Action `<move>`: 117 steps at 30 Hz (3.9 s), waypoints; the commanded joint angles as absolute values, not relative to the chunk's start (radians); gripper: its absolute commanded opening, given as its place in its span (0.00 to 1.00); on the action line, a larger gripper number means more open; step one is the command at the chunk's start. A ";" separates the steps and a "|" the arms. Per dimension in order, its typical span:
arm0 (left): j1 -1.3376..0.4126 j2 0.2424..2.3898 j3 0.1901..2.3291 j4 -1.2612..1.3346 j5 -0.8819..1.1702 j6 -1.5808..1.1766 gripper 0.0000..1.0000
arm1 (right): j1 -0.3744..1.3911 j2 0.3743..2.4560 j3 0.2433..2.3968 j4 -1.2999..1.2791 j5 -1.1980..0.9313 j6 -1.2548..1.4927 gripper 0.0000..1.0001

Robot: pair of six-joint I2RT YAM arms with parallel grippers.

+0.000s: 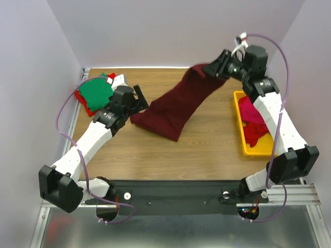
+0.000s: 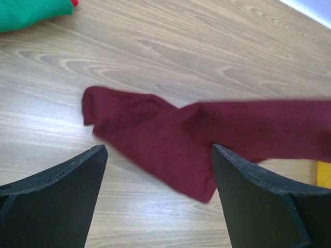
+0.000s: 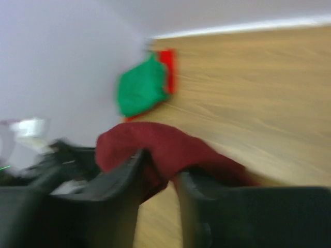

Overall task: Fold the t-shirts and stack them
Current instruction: Move the tshirt to the center of the board, then flatten the tshirt out

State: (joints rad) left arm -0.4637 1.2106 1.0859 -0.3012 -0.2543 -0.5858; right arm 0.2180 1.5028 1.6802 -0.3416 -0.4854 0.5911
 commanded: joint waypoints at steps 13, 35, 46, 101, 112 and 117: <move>-0.502 1.459 1.028 -0.331 -0.092 -0.512 0.89 | 0.163 1.505 1.240 -0.445 -0.285 0.416 0.94; -0.538 1.779 1.143 -0.364 0.014 -0.437 0.74 | 0.181 1.848 1.253 -0.347 -0.153 0.331 0.72; -0.538 1.839 1.195 -0.360 -0.026 -0.413 0.00 | 0.181 1.910 1.279 -0.341 -0.169 0.322 0.10; -0.393 1.635 1.513 -0.566 -0.121 -0.223 0.91 | 0.158 2.011 1.752 -0.724 0.005 0.370 0.00; -0.426 1.641 1.221 -0.543 -0.204 -0.327 0.87 | 0.158 2.010 1.747 -0.723 -0.060 0.379 0.00; -0.426 1.670 1.175 -0.414 -0.152 -0.314 0.93 | 0.158 2.006 1.736 -0.716 -0.075 0.383 0.00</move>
State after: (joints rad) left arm -0.4271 1.6669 1.1900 -0.5461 -0.1585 -0.3058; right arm 0.1619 2.0186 1.7237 -0.7330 -0.0521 0.3779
